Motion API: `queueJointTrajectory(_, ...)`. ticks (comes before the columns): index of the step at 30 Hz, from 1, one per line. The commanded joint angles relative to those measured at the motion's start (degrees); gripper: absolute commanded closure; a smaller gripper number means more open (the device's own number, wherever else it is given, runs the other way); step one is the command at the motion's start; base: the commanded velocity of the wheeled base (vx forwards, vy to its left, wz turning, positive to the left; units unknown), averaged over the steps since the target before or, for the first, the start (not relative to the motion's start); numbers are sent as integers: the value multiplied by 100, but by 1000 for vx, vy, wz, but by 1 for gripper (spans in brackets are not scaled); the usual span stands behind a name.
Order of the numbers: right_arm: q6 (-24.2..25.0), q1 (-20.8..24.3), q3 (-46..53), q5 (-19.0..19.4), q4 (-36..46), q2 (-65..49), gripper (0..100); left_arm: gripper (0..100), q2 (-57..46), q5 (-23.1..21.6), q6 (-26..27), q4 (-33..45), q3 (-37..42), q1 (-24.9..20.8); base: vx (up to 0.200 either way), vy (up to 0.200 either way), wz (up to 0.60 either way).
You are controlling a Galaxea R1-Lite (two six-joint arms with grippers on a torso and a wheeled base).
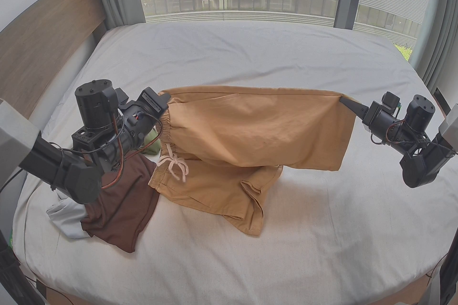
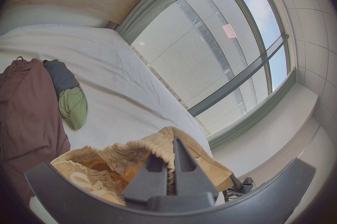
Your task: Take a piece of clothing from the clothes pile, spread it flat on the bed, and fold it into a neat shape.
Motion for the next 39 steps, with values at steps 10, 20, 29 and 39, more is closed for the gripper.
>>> queueJointTrajectory(10,-4,-48,-468,-65,259,269,100,100,579,30,6,-200,-410,207,0,0,0)
queueJointTrajectory(20,-4,-100,-468,-65,259,251,100,100,588,30,15,-200,-419,295,0,0,0)
queueJointTrajectory(29,-4,-171,-477,-65,259,269,100,100,667,30,32,-200,-489,374,0,0,0)
queueJointTrajectory(39,4,-92,-1013,-74,655,489,100,100,1142,30,32,-182,-1025,382,0,0,0)
